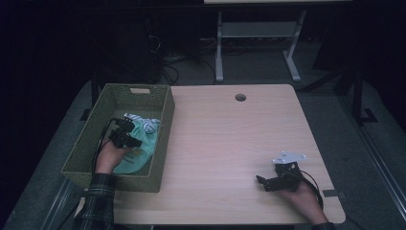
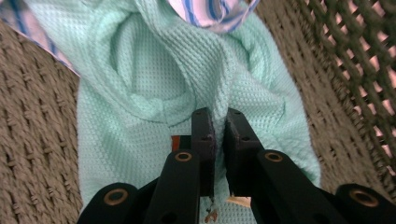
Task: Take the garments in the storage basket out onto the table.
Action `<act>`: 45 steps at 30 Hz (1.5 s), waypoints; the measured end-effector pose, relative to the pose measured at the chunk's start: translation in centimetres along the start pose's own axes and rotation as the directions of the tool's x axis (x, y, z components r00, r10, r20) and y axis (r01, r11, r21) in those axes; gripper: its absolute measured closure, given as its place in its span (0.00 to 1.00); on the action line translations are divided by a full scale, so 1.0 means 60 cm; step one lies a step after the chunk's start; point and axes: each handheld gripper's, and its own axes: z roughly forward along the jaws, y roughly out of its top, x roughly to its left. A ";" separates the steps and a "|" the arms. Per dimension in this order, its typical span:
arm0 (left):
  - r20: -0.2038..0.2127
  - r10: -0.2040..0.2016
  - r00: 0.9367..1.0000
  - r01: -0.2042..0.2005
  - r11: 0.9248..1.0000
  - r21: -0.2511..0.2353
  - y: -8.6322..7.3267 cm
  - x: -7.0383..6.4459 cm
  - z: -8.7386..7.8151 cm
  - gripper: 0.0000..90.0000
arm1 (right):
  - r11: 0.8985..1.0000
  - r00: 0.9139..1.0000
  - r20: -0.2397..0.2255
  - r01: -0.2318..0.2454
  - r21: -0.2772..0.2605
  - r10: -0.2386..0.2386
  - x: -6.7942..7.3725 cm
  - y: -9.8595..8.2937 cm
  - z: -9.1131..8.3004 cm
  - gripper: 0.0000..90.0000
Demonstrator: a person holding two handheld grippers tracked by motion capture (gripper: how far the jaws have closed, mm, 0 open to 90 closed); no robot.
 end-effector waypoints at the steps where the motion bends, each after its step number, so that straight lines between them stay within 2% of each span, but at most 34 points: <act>1: 0.003 -0.001 1.000 0.001 1.000 -0.015 0.000 0.001 -0.005 0.92 | 1.000 1.000 0.000 0.000 0.000 0.000 0.000 0.000 0.000 0.03; 4: 0.015 -0.002 1.000 0.003 0.999 -0.053 -0.001 0.002 -0.016 0.94 | 1.000 1.000 0.000 0.000 0.000 0.000 0.000 0.000 0.000 0.03; 7: 0.035 0.000 0.999 0.005 0.992 -0.123 -0.003 0.005 -0.031 0.95 | 1.000 1.000 0.000 0.000 0.000 0.000 0.000 0.000 0.000 0.03; 8: 0.035 0.000 0.999 0.005 0.992 -0.123 -0.003 0.005 -0.031 0.95 | 1.000 1.000 0.000 -0.001 0.000 0.001 0.000 0.000 0.000 0.03; 9: 0.040 -0.001 0.999 0.007 0.987 -0.163 -0.005 0.006 -0.040 0.95 | 1.000 1.000 0.000 0.000 0.000 0.000 0.000 0.000 0.000 0.03; 10: 0.044 0.002 0.999 0.006 0.983 -0.181 -0.006 0.007 -0.044 0.95 | 1.000 1.000 0.000 0.000 0.000 0.000 0.000 0.000 0.000 0.03; 11: 0.044 0.002 0.999 0.006 0.983 -0.181 -0.006 0.007 -0.044 0.95 | 1.000 1.000 0.000 0.000 0.000 0.000 0.000 0.000 0.000 0.03; 12: 0.049 -0.001 0.999 0.011 0.978 -0.208 -0.007 0.008 -0.049 0.95 | 1.000 1.000 0.000 0.000 0.000 0.000 0.000 0.000 0.000 0.03; 13: 0.051 -0.004 0.999 0.016 0.969 -0.248 -0.009 0.010 -0.057 0.95 | 1.000 1.000 0.000 0.000 0.000 0.000 0.000 0.000 0.000 0.03; 15: 0.060 -0.013 0.998 0.030 0.957 -0.290 -0.012 0.012 -0.067 0.95 | 1.000 1.000 0.000 0.000 0.000 0.000 0.000 0.000 0.000 0.03; 18: 0.068 -0.018 0.998 0.040 0.941 -0.336 -0.015 0.014 -0.079 0.96 | 1.000 1.000 0.000 0.001 0.000 -0.001 0.000 0.000 0.000 0.03; 22: 0.086 -0.019 0.996 0.052 0.915 -0.401 -0.020 0.018 -0.093 0.96 | 1.000 1.000 0.000 0.000 0.001 0.000 0.000 0.000 0.000 0.03; 23: 0.086 -0.019 0.996 0.052 0.915 -0.401 -0.020 0.018 -0.093 0.96 | 1.000 1.000 0.000 0.000 0.001 0.000 0.000 0.000 0.000 0.03; 24: 0.092 -0.026 0.995 0.063 0.900 -0.431 -0.023 0.019 -0.099 0.96 | 1.000 1.000 0.000 0.000 0.001 0.000 0.000 0.000 0.000 0.03; 25: 0.093 -0.023 0.995 0.061 0.897 -0.437 -0.023 0.020 -0.101 0.96 | 1.000 1.000 0.000 0.000 0.000 0.000 0.000 0.000 0.000 0.03; 27: 0.111 -0.030 0.993 0.079 0.878 -0.472 -0.026 0.022 -0.105 0.96 | 1.000 1.000 0.000 0.000 0.000 0.000 0.000 0.000 0.000 0.03; 33: 0.148 -0.016 0.989 0.094 0.839 -0.536 -0.033 0.028 -0.122 0.96 | 1.000 1.000 0.000 0.000 0.000 0.000 0.000 0.000 0.000 0.03; 38: 0.166 -0.003 0.986 0.099 0.816 -0.570 -0.034 0.029 -0.136 0.96 | 1.000 1.000 0.000 0.000 0.000 0.000 0.000 0.000 0.000 0.03; 39: 0.172 0.001 0.985 0.099 0.813 -0.574 -0.034 0.028 -0.137 0.96 | 1.000 1.000 0.000 0.000 0.001 0.000 0.000 0.000 0.000 0.03; 40: 0.170 0.006 0.985 0.094 0.813 -0.575 -0.033 0.028 -0.139 0.96 | 1.000 1.000 0.000 -0.001 0.001 0.001 0.000 0.000 0.000 0.03; 43: 0.173 0.018 0.985 0.089 0.804 -0.588 -0.031 0.024 -0.145 0.96 | 1.000 1.000 0.001 0.000 0.002 0.000 0.000 0.000 0.000 0.03; 44: 0.170 0.025 0.985 0.080 0.806 -0.587 -0.031 0.024 -0.148 0.96 | 1.000 1.000 0.001 -0.001 0.002 0.001 0.000 0.000 0.000 0.03; 45: 0.172 0.031 0.985 0.079 0.799 -0.596 -0.029 0.021 -0.150 0.96 | 1.000 1.000 0.000 0.000 0.002 0.000 0.000 0.000 0.000 0.03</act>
